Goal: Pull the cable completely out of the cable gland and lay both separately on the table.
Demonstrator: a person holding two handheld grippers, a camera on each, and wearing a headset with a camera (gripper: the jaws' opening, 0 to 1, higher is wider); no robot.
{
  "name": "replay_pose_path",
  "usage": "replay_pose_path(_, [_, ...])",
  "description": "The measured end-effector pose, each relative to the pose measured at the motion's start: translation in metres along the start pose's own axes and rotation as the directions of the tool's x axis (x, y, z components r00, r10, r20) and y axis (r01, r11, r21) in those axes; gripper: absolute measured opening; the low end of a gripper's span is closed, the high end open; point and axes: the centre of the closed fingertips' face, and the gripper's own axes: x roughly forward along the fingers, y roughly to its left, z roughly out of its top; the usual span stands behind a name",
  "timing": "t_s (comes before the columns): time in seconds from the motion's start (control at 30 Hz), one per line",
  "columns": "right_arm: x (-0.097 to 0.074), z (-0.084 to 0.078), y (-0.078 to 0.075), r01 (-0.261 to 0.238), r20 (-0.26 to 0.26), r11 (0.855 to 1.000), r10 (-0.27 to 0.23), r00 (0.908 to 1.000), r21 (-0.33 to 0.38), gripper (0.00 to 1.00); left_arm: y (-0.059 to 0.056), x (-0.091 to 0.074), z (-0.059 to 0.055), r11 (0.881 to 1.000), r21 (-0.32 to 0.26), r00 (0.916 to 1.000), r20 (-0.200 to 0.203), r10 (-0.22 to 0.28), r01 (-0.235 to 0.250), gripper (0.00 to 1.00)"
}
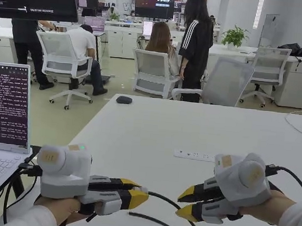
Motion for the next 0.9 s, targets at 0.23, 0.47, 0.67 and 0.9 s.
replay_pose_path(0.23, [0.011, 0.011, 0.009, -0.01, 0.0, 0.999, 0.01, 0.9999, -0.036, 0.15, 0.0, 0.0, -0.001, 1.0, -0.003, 1.0, 0.005, 0.0, 0.0, 0.17])
replay_pose_path(0.47, [0.008, 0.014, 0.007, -0.006, 0.015, 0.999, 0.006, 0.9999, -0.034, 0.16, 0.002, -0.003, -0.004, 1.0, -0.014, 1.0, 0.005, 0.006, -0.006, 0.17])
replay_pose_path(0.67, [0.005, 0.032, 0.008, -0.009, 0.09, 0.999, 0.012, 0.9958, -0.032, 0.15, -0.001, 0.001, -0.003, 1.0, -0.012, 0.9999, 0.008, -0.007, 0.007, 0.17])
replay_pose_path(0.9, [0.005, 0.038, 0.007, -0.013, 0.12, 0.999, 0.017, 0.9926, -0.038, 0.04, -0.005, 0.003, -0.003, 1.0, -0.009, 0.9998, 0.004, -0.02, 0.02, 0.17])
